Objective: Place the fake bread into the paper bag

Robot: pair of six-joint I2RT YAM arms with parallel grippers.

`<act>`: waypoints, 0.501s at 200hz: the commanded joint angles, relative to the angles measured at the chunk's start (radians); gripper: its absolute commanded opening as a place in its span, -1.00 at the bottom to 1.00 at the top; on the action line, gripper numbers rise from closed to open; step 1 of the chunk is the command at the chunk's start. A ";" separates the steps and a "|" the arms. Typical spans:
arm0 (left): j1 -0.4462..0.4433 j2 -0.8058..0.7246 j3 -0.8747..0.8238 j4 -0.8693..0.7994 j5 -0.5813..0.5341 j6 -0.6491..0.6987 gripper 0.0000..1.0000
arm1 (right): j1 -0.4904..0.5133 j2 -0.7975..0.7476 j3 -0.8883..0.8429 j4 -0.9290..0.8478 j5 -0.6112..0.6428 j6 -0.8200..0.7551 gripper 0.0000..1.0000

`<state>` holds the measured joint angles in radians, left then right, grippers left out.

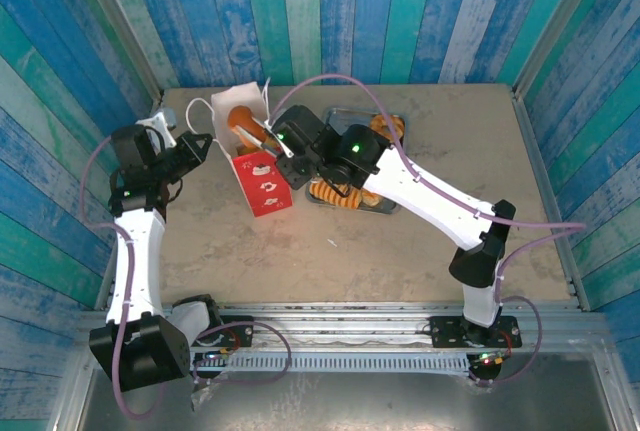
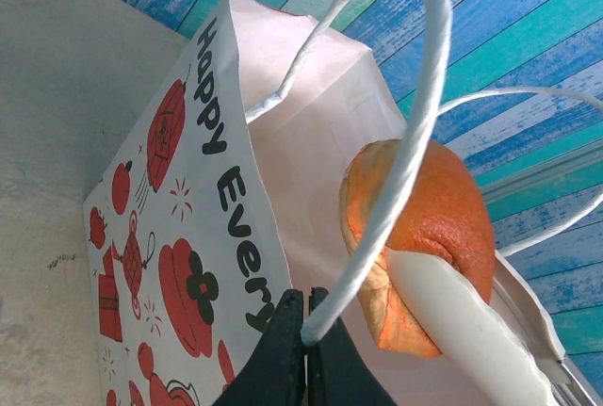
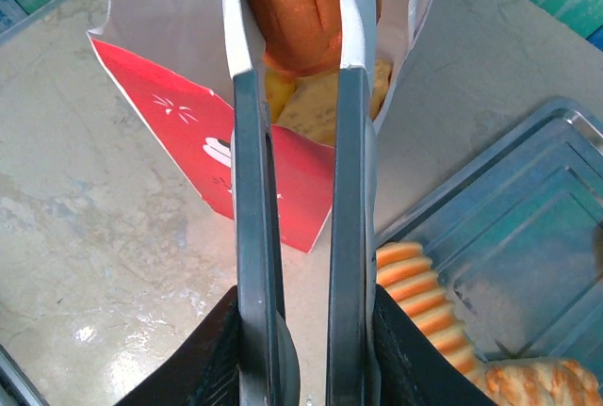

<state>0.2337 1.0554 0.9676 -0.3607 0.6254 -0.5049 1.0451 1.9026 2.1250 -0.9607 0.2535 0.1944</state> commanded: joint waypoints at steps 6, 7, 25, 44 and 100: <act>-0.004 -0.025 0.017 -0.021 -0.015 0.020 -1.00 | -0.006 -0.025 0.011 -0.002 0.003 0.013 -0.41; -0.004 -0.025 0.017 -0.021 -0.016 0.020 -1.00 | -0.006 -0.026 0.010 -0.002 0.001 0.013 -0.41; -0.004 -0.025 0.016 -0.020 -0.016 0.020 -1.00 | -0.008 -0.031 0.002 -0.007 0.001 0.011 -0.36; -0.005 -0.025 0.017 -0.021 -0.016 0.022 -1.00 | -0.008 -0.033 -0.002 -0.009 0.000 0.013 -0.27; -0.004 -0.025 0.014 -0.021 -0.013 0.022 -1.00 | -0.008 -0.037 -0.005 -0.012 0.002 0.008 -0.07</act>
<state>0.2337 1.0554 0.9676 -0.3611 0.6250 -0.5045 1.0389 1.9026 2.1239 -0.9871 0.2493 0.1982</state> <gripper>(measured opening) 0.054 0.448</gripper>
